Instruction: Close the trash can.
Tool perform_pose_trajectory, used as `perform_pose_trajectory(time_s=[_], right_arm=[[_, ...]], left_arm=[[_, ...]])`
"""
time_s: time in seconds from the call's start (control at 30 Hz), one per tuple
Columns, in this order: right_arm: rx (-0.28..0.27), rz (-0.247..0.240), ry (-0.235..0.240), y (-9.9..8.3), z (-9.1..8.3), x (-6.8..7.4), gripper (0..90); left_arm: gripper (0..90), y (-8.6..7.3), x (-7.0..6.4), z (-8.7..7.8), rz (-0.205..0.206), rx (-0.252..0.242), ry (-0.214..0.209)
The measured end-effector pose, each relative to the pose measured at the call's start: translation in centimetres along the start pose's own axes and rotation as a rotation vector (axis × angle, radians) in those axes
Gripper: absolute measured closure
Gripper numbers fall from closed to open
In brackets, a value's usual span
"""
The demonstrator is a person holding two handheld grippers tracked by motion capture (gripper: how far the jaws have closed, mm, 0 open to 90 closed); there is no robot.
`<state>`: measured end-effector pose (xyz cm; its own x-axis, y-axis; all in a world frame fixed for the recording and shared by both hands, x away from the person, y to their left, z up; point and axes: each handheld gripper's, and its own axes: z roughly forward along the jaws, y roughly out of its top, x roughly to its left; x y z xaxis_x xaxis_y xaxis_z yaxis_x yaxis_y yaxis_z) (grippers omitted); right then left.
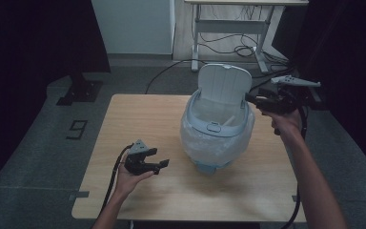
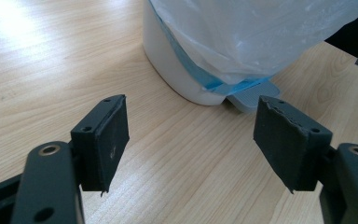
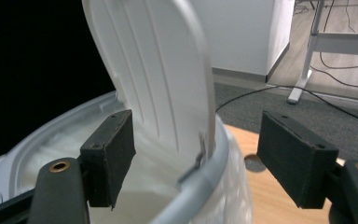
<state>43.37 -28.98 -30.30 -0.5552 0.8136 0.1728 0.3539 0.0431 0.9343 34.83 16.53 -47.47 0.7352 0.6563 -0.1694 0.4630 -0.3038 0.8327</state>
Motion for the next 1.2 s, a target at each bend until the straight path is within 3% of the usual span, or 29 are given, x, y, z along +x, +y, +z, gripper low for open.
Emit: perform_pose_trajectory(time_s=[0.17, 0.5, 0.63, 0.77, 1.03, 1.2], right_arm=[[-0.013, -0.003, 0.014, 1.5, 0.9, 0.0, 25.6], [-0.023, -0.014, 0.048, 2.6, 3.1, 0.3, 23.5], [-0.038, -0.022, 0.105, 2.8, 3.2, 1.0, 23.7], [-0.032, -0.054, 0.143, 2.5, 2.9, 1.9, 19.7], [-0.017, -0.036, 0.244, 1.0, 1.3, 3.2, 14.8], [0.007, -0.032, 0.271, -0.5, 0.9, 4.0, 14.1]], left_arm=[[26.4, -0.1, 0.1, 0.1, -0.004, 0.006, 0.0], [26.4, -0.2, 0.3, -0.1, -0.003, -0.012, 0.01], [26.6, -0.3, 0.3, 0.0, -0.005, -0.011, 0.014], [26.6, -0.3, 0.3, 0.1, -0.007, -0.012, 0.014], [26.5, -0.4, 0.3, 0.2, -0.031, -0.022, 0.037], [26.8, -0.5, 0.4, 0.3, -0.054, -0.03, 0.04]])
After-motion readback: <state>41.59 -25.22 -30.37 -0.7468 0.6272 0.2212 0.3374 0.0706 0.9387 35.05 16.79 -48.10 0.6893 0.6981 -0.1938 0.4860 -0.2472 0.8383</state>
